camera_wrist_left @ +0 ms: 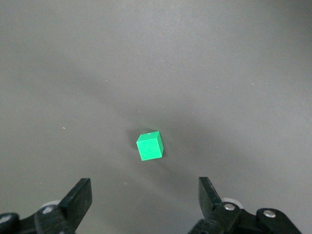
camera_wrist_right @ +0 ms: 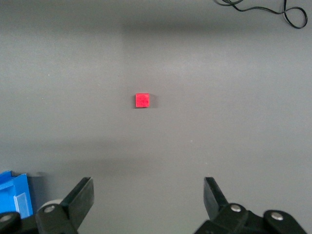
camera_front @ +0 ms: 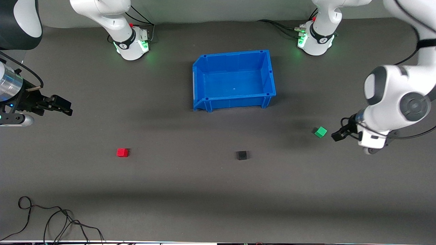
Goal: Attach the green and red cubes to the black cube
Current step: 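Grasp the green cube with the left gripper while the right gripper reaches the red cube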
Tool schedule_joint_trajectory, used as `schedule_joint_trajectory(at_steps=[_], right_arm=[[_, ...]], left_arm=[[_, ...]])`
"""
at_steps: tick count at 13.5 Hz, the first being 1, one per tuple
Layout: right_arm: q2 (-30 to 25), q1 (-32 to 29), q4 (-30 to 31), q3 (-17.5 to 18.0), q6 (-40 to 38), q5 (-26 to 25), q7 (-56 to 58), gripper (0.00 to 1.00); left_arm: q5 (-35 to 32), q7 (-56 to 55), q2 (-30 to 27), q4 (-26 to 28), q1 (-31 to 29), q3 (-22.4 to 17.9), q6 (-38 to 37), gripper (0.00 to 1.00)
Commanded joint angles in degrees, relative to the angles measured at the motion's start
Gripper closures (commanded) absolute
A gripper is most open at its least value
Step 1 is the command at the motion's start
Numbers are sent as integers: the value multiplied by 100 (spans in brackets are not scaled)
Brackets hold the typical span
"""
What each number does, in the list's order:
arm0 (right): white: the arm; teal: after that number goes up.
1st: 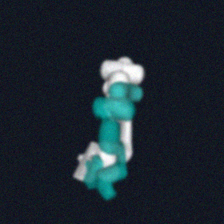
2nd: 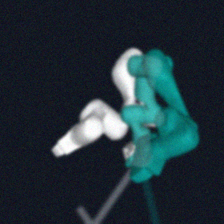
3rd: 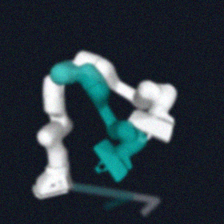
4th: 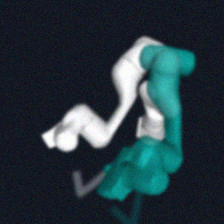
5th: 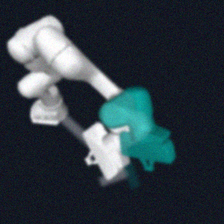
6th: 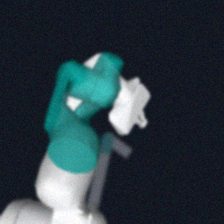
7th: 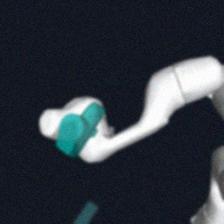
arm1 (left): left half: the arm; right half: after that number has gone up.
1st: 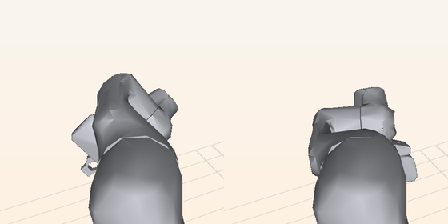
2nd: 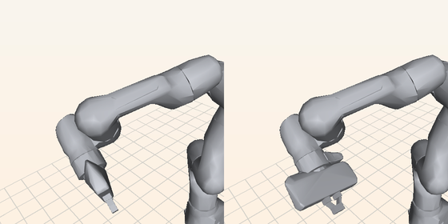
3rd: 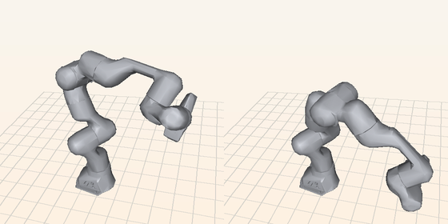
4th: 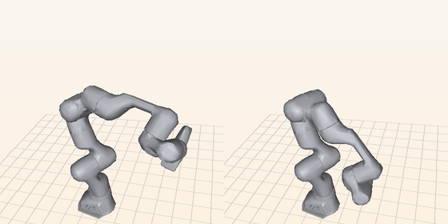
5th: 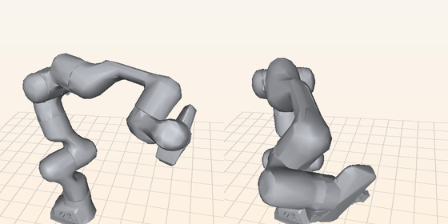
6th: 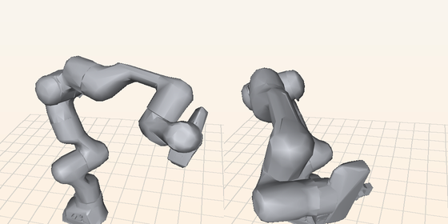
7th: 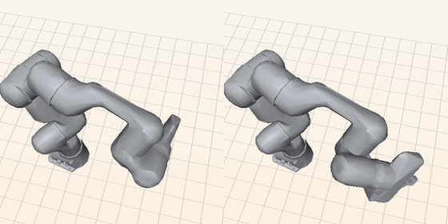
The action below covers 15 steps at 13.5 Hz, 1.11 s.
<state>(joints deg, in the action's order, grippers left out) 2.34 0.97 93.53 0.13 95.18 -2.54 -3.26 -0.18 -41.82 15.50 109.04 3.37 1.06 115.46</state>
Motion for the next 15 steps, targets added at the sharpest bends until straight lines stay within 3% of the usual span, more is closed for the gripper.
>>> schedule_joint_trajectory(at_steps=[1,3,6,7,10,15], right_arm=[[221,-27,-1,-31,-35,-19,54,0],[529,-10,-1,-31,9,-10,10,0],[1160,43,16,-22,228,130,-217,0],[1381,52,25,-22,394,130,-497,0],[2014,131,25,-13,904,130,-561,0],[2954,131,34,-5,1914,148,-570,0]], left_arm=[[131,-562,94,327,-38,-53,396,3],[141,-880,207,749,-47,-53,958,3],[177,-1424,646,838,32,-44,1619,3],[177,-1504,778,865,84,-44,1690,9],[168,-1540,867,952,103,-44,1664,12],[168,-1707,1069,997,76,-53,1866,32]])
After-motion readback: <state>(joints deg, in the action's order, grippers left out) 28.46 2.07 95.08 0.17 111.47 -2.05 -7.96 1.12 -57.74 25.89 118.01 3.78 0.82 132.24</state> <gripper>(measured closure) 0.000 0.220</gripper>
